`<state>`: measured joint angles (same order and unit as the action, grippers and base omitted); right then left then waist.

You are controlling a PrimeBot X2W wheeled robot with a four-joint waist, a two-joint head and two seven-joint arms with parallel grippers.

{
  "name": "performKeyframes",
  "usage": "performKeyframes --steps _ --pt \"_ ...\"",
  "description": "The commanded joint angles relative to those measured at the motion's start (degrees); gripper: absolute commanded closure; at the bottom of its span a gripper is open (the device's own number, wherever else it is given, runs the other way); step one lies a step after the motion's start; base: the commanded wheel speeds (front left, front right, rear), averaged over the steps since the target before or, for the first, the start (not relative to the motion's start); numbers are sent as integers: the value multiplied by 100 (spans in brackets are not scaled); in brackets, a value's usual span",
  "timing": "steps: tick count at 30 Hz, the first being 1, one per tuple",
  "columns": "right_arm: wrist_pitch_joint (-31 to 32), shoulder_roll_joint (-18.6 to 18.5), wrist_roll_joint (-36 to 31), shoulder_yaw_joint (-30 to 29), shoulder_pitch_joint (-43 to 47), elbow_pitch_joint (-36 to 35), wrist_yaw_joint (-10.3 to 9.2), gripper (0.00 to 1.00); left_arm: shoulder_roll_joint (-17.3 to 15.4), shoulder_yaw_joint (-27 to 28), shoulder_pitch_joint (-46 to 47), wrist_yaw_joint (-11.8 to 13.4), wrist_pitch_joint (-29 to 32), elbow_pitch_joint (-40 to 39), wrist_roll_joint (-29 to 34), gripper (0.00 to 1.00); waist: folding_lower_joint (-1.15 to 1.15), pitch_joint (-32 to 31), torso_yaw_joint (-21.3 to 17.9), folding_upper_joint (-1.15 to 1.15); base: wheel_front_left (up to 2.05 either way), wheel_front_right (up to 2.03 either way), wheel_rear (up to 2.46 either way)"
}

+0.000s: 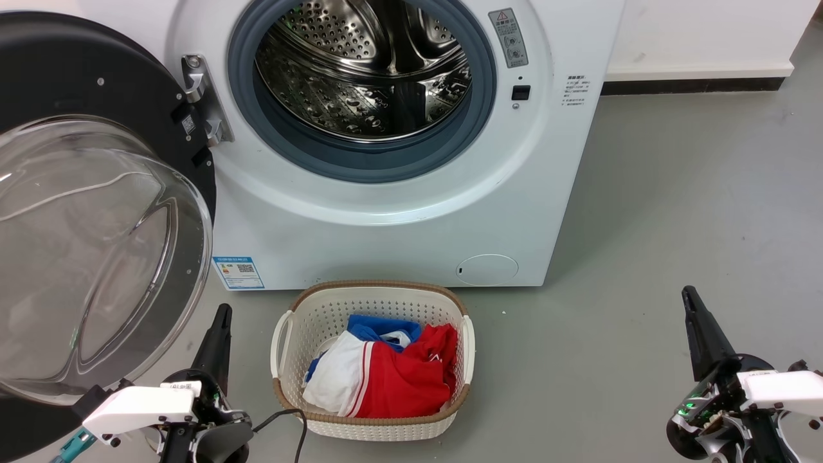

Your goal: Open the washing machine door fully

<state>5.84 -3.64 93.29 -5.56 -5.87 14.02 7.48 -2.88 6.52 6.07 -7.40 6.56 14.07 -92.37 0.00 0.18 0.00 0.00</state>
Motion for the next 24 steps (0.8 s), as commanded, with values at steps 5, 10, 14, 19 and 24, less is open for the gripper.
performKeyframes --steps 5,10,14,19,24 --pt "19 18 -33 -16 -72 8 2 100 1 12 43 -20 15 5 -9 100 0 0 0 0 0 0 0" --pt "23 23 -37 -22 -73 9 1 100 1 12 43 -20 15 5 -9 100 0 0 0 0 0 0 0" --pt "28 26 -42 -26 -73 8 1 100 1 12 43 -20 14 5 -9 100 0 0 0 0 0 0 0" --pt "23 30 -46 -31 -73 9 1 100 1 12 43 -20 14 5 -9 100 0 0 0 0 0 0 0" --pt "30 34 -53 -35 -74 9 1 100 1 12 43 -20 14 5 -9 100 0 0 0 0 0 0 0"
